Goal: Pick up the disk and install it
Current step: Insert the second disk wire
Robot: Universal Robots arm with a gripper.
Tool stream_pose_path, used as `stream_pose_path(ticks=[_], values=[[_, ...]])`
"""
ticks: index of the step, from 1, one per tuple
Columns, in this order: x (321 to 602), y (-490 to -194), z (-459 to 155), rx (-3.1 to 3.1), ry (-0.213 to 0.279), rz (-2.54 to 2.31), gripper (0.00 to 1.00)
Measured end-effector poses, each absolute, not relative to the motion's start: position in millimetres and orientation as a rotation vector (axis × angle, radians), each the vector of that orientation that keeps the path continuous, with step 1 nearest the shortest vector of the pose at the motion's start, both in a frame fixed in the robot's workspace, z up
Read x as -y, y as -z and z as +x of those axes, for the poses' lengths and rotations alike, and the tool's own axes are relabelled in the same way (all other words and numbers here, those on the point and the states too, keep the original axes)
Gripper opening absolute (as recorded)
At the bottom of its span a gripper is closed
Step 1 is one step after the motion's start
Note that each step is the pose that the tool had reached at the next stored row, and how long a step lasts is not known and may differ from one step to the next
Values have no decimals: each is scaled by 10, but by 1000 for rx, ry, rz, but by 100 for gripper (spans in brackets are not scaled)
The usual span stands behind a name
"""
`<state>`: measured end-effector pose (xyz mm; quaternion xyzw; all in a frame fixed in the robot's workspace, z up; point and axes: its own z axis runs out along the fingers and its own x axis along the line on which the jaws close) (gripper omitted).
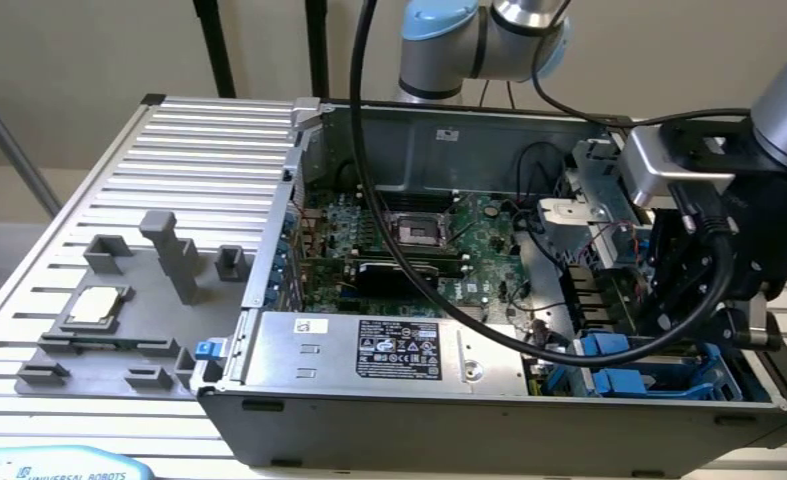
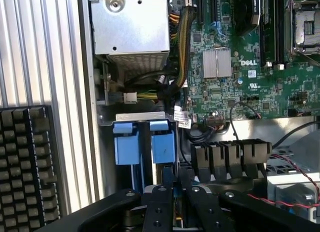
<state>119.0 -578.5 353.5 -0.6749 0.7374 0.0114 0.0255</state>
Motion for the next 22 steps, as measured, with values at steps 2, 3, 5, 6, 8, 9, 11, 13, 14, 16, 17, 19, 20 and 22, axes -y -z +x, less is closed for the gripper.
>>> stream_pose_path(ticks=[2,3,5,6,8,9,11,13,14,16,17,19,20,22], values=[[5782,-3516,1198,-2274,-30,-2087,16],[5780,-3508,1206,-2272,-27,-2087,16],[5778,-3496,1227,-2268,-23,-2088,16],[5777,-3491,1237,-2265,-21,-2088,16],[5777,-3479,1241,-2261,-16,-2088,16],[5777,-3472,1241,-2258,-14,-2089,16],[5777,-3459,1242,-2254,-12,-2091,16],[5777,-3451,1241,-2251,-11,-2093,16],[5777,-3447,1242,-2250,-11,-2093,16],[5778,-3442,1243,-2249,-10,-2094,16],[5778,-3441,1247,-2248,-10,-2095,16],[5777,-3437,1259,-2248,-11,-2095,16],[5777,-3436,1262,-2248,-10,-2095,16],[5777,-3432,1262,-2248,-10,-2095,16]])
